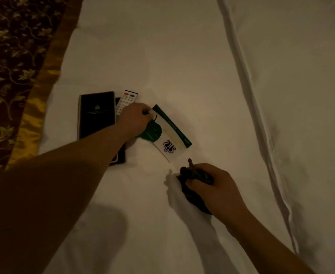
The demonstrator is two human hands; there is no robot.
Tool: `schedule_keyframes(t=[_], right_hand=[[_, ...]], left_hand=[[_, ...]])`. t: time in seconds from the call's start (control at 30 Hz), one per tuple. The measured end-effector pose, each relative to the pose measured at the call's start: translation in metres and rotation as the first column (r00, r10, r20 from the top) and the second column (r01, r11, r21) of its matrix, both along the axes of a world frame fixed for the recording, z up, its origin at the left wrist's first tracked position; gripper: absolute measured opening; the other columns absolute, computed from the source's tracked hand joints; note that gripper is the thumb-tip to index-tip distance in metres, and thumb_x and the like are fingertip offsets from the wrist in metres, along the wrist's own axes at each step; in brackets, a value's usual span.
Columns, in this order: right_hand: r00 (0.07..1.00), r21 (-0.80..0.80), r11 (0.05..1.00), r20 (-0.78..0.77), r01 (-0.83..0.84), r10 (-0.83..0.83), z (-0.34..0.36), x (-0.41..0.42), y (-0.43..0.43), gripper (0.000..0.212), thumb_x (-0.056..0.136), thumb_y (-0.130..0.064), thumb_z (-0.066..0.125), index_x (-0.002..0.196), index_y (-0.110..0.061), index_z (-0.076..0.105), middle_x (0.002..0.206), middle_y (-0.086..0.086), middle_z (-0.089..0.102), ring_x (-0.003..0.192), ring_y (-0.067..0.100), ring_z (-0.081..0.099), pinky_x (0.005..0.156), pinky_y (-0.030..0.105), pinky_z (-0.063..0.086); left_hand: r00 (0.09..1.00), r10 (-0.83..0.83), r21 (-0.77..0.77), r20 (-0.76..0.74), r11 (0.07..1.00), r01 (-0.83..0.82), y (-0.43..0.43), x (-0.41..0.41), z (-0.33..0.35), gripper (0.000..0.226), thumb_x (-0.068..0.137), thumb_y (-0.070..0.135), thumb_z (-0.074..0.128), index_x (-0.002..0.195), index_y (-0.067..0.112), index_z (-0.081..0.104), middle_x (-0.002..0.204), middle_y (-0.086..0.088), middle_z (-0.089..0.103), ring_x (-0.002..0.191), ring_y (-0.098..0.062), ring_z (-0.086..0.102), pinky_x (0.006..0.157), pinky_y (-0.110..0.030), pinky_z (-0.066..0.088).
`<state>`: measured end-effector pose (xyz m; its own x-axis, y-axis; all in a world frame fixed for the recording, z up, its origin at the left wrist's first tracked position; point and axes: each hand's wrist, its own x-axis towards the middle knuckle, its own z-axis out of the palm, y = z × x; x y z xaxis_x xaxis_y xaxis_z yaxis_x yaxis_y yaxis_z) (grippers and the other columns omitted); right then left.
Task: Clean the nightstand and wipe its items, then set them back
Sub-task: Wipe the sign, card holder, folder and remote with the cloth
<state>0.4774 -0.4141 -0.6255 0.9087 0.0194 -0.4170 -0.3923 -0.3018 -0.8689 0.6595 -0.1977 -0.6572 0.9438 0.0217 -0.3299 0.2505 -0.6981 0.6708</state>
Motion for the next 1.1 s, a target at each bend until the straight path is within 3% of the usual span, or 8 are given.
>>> schedule_keyframes(t=[0.13, 0.27, 0.37, 0.57, 0.67, 0.8, 0.97, 1.1], right_hand=[[0.998, 0.019, 0.998, 0.031, 0.058, -0.058, 0.009, -0.004, -0.006, 0.027, 0.083, -0.021, 0.07, 0.086, -0.048, 0.069, 0.079, -0.015, 0.072, 0.072, 0.006, 0.068, 0.062, 0.016, 0.056], [0.978, -0.198, 0.978, 0.208, 0.064, -0.022, 0.011, -0.006, 0.003, 0.031, 0.083, -0.025, 0.069, 0.09, -0.055, 0.06, 0.092, -0.019, 0.064, 0.087, -0.005, 0.059, 0.073, 0.009, 0.046], [0.938, -0.274, 0.961, 0.339, 0.026, 0.071, 0.003, -0.011, 0.024, 0.033, 0.085, -0.026, 0.07, 0.116, -0.036, 0.063, 0.109, -0.015, 0.056, 0.099, -0.003, 0.053, 0.085, 0.004, 0.038], [0.921, -0.488, 0.871, 0.362, 0.052, 0.148, -0.01, -0.031, 0.039, 0.042, 0.082, -0.018, 0.075, 0.122, -0.016, 0.066, 0.117, 0.002, 0.061, 0.102, 0.021, 0.056, 0.085, 0.029, 0.049], [0.822, -0.526, 0.843, 0.427, -0.113, 0.376, 0.005, -0.05, 0.063, 0.041, 0.081, -0.029, 0.071, 0.12, -0.023, 0.065, 0.116, -0.003, 0.063, 0.102, 0.016, 0.056, 0.086, 0.026, 0.05], [0.759, -0.554, 0.807, 0.43, -0.205, 0.488, 0.013, -0.056, 0.072, 0.038, 0.081, -0.035, 0.062, 0.119, -0.029, 0.062, 0.116, -0.009, 0.062, 0.102, 0.011, 0.055, 0.084, 0.023, 0.048], [0.922, -0.548, 0.835, 0.343, 0.042, 0.179, 0.008, -0.037, 0.04, 0.035, 0.082, -0.018, 0.07, 0.117, -0.019, 0.068, 0.109, -0.001, 0.064, 0.095, 0.021, 0.058, 0.075, 0.024, 0.04], [0.818, -0.527, 0.847, 0.457, -0.068, 0.349, 0.024, -0.034, 0.069, 0.032, 0.087, -0.034, 0.057, 0.116, -0.025, 0.065, 0.109, -0.008, 0.063, 0.094, 0.01, 0.054, 0.077, 0.021, 0.044]], left_hand=[[0.964, 0.245, -0.314, -0.105, 0.911, -0.266, 0.0, -0.04, 0.017, 0.007, 0.095, 0.019, 0.064, 0.091, 0.015, 0.068, 0.093, -0.009, 0.069, 0.092, -0.027, 0.068, 0.076, -0.032, 0.059], [0.884, 0.361, -0.48, -0.296, 0.744, -0.465, 0.006, -0.098, 0.024, 0.01, 0.096, 0.014, 0.06, 0.09, 0.009, 0.066, 0.09, -0.014, 0.068, 0.081, -0.024, 0.068, 0.07, -0.034, 0.058], [0.823, 0.468, -0.493, -0.323, 0.659, -0.568, 0.004, -0.142, 0.028, 0.011, 0.096, 0.015, 0.06, 0.094, 0.007, 0.067, 0.085, -0.011, 0.07, 0.068, -0.017, 0.069, 0.056, -0.028, 0.055], [0.734, 0.545, -0.657, -0.405, 0.385, -0.649, -0.006, -0.203, 0.04, 0.023, 0.098, 0.024, 0.054, 0.112, 0.008, 0.063, 0.093, -0.008, 0.075, 0.08, -0.02, 0.075, 0.066, -0.032, 0.061], [0.674, 0.472, -0.661, -0.568, 0.225, -0.715, -0.021, -0.213, 0.046, 0.046, 0.094, 0.034, 0.052, 0.128, 0.005, 0.058, 0.118, -0.023, 0.069, 0.104, -0.038, 0.07, 0.091, -0.05, 0.056], [0.687, 0.405, -0.684, -0.604, 0.179, -0.707, -0.026, -0.223, 0.051, 0.046, 0.099, 0.041, 0.045, 0.12, 0.004, 0.064, 0.108, -0.02, 0.074, 0.098, -0.033, 0.073, 0.08, -0.042, 0.058], [0.654, 0.504, -0.618, -0.564, 0.269, -0.739, -0.018, -0.227, 0.047, 0.052, 0.091, 0.038, 0.055, 0.129, 0.002, 0.057, 0.113, -0.025, 0.07, 0.097, -0.038, 0.072, 0.076, -0.043, 0.06], [0.778, 0.433, -0.68, -0.456, 0.395, -0.618, -0.025, -0.233, 0.043, 0.042, 0.087, 0.044, 0.048, 0.106, 0.018, 0.076, 0.102, -0.017, 0.075, 0.087, -0.027, 0.074, 0.065, -0.031, 0.059]])
